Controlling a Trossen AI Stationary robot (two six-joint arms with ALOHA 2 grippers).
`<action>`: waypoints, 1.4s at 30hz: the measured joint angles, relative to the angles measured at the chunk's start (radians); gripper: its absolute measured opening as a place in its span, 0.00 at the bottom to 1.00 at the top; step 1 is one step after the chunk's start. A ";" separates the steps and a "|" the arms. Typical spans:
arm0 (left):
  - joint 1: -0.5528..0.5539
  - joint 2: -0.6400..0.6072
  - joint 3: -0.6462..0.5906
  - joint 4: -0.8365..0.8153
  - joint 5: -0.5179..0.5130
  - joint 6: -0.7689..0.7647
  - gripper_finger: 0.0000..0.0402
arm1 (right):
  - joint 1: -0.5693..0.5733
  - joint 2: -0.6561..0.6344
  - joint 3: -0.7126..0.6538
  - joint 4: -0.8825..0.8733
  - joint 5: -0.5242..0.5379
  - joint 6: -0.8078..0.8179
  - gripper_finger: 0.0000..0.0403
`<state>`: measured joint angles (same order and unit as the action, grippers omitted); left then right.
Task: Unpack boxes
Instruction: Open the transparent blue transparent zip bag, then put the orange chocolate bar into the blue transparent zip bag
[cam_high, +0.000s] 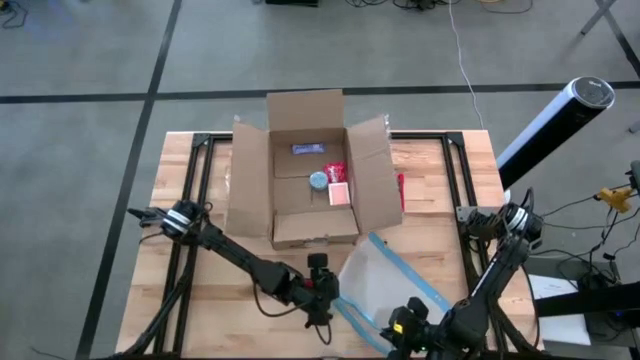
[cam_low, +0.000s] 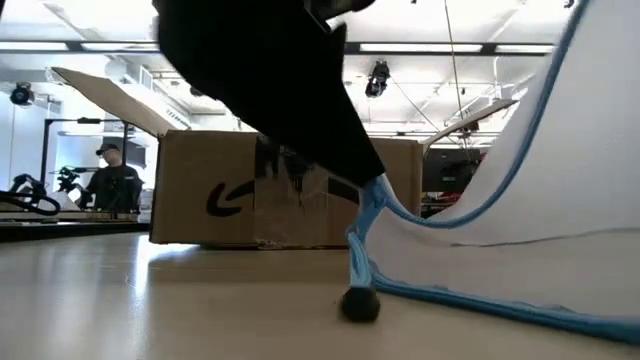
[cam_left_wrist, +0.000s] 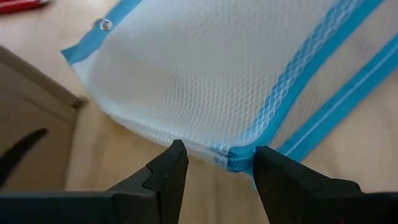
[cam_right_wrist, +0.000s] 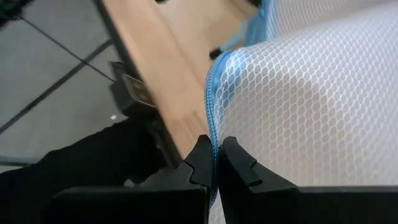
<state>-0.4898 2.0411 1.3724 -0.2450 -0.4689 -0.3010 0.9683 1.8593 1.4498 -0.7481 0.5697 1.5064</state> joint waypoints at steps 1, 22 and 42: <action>0.006 0.000 0.000 0.000 -0.002 0.005 0.40 | 0.000 0.005 0.000 -0.008 -0.003 0.016 0.00; 0.054 -0.003 0.000 -0.006 -0.005 0.049 0.40 | -0.029 0.009 -0.001 -0.229 0.007 0.159 0.00; 0.081 -0.008 0.007 0.042 -0.046 0.151 0.39 | -0.077 0.009 -0.006 -0.241 0.070 0.143 0.00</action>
<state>-0.4084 2.0333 1.3796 -0.2035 -0.5144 -0.1495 0.8917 1.8687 1.4436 -0.9894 0.6400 1.6497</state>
